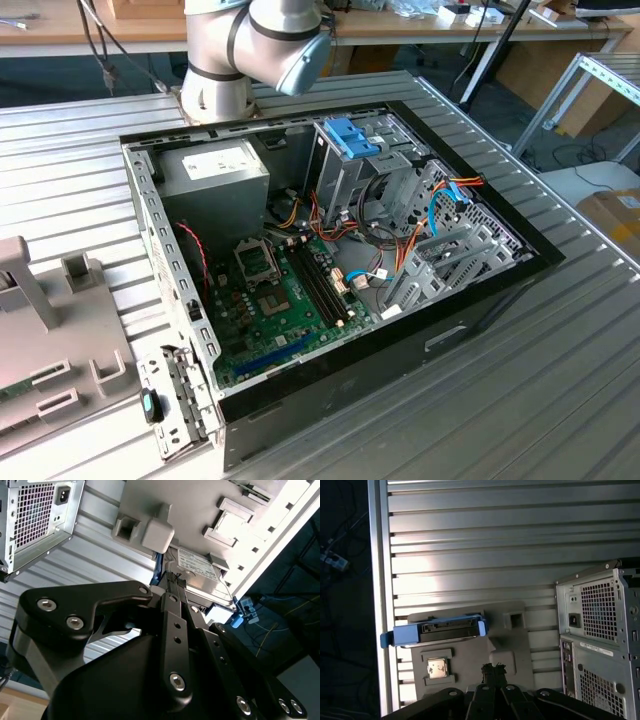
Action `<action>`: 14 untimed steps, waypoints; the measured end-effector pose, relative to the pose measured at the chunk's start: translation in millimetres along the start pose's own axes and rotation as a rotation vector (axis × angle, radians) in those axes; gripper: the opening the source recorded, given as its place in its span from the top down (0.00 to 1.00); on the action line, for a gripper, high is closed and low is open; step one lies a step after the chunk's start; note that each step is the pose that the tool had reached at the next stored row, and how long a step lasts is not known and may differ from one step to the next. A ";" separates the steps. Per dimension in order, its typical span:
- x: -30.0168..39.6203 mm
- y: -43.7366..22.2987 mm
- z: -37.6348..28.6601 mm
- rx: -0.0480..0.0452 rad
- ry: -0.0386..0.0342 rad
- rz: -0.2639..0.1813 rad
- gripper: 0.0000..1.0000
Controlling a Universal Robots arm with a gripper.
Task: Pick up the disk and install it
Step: 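Reach for the disk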
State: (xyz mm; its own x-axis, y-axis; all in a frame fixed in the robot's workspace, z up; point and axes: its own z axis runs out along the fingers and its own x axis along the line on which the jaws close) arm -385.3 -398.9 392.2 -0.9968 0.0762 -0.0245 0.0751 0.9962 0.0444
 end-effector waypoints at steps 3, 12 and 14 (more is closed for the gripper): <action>4.1 -0.3 -0.1 0.0000 0.0000 0.000 0.89; 9.0 -0.7 -0.3 0.0001 0.0000 0.000 0.89; 11.6 -0.9 -0.3 0.0000 0.0001 0.000 0.89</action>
State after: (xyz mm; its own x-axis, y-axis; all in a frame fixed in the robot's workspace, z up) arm -397.0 -398.9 392.3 -0.9968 0.0763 -0.0244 0.0752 0.9962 0.0444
